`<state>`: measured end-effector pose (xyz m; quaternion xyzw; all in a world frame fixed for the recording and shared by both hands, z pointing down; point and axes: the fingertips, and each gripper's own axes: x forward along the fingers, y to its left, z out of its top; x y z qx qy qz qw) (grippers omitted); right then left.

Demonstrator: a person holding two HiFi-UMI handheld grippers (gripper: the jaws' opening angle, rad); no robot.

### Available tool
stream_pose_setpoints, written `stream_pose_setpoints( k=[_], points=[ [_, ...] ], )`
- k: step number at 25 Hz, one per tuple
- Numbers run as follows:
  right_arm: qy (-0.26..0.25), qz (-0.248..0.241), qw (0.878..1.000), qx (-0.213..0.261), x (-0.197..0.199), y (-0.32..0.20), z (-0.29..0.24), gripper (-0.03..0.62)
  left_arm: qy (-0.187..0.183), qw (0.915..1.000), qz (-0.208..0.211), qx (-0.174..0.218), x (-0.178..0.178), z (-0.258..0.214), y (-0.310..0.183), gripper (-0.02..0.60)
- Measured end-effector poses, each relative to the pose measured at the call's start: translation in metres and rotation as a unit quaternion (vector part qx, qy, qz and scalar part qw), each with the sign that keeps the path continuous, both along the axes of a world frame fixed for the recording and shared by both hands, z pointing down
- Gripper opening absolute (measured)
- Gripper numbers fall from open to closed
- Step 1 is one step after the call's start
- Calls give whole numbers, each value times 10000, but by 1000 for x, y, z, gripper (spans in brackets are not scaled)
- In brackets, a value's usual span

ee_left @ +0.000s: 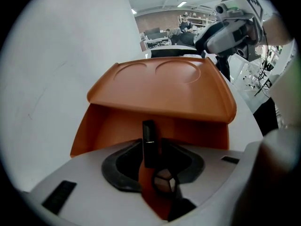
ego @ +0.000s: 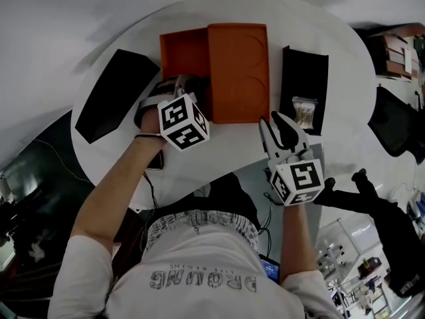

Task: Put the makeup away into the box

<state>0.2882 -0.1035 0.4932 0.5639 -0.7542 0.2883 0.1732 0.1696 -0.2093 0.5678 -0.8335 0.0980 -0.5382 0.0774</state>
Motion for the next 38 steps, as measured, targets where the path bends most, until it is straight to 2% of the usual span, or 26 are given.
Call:
stream_pose_setpoints(
  k=[5, 13, 20, 30, 38],
  points=[
    [15, -8, 10000, 44, -1, 0, -1, 126, 132, 9998, -88, -73, 0, -5, 1, 153],
    [40, -63, 9998, 168, -15, 1, -11, 126, 435, 9987, -195, 166, -6, -35, 1, 159],
    [128, -158, 9994, 291, -43, 5, -30, 127, 987, 9940, -404, 252, -27, -75, 18, 160],
    [304, -384, 9981, 363, -114, 24, -51, 130, 1880, 9779, -877, 261, -107, -127, 59, 160],
    [406, -660, 9967, 246, -182, 35, -47, 147, 2187, 9675, -1252, 230, -181, -136, 85, 158]
  ],
)
